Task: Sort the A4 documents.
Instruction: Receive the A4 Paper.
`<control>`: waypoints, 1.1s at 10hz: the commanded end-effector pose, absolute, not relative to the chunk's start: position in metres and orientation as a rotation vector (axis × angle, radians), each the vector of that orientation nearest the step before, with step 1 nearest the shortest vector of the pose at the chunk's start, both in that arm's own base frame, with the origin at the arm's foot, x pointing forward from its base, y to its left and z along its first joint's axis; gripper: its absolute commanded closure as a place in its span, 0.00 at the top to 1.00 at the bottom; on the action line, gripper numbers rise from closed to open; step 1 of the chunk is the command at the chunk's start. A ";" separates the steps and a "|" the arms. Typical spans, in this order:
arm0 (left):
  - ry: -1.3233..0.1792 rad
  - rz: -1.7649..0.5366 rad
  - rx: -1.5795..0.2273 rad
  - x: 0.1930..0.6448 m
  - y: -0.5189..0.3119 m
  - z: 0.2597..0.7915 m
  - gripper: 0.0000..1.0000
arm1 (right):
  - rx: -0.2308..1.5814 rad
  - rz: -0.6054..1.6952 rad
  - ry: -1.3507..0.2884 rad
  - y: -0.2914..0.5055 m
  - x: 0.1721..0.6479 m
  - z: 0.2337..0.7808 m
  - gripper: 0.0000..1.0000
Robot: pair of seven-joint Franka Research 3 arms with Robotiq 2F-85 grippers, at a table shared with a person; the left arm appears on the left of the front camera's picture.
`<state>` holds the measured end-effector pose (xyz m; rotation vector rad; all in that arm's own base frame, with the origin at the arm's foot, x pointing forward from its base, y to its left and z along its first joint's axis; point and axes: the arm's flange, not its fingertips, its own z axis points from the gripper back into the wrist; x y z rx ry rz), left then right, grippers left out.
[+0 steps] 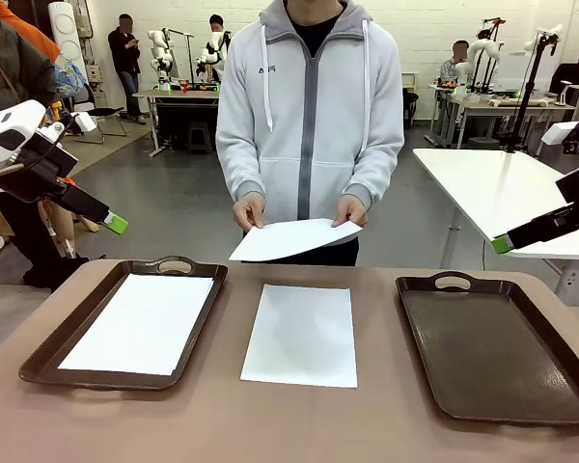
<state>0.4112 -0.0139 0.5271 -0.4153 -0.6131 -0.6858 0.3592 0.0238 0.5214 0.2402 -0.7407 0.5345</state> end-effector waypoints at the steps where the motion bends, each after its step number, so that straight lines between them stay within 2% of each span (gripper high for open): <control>1: -0.616 -0.695 -0.407 0.411 -0.013 0.527 1.00 | 0.246 0.537 -0.739 0.024 0.360 0.520 1.00; 11: -0.616 -0.695 -0.407 0.411 -0.013 0.527 1.00 | 0.246 0.537 -0.739 0.024 0.360 0.520 1.00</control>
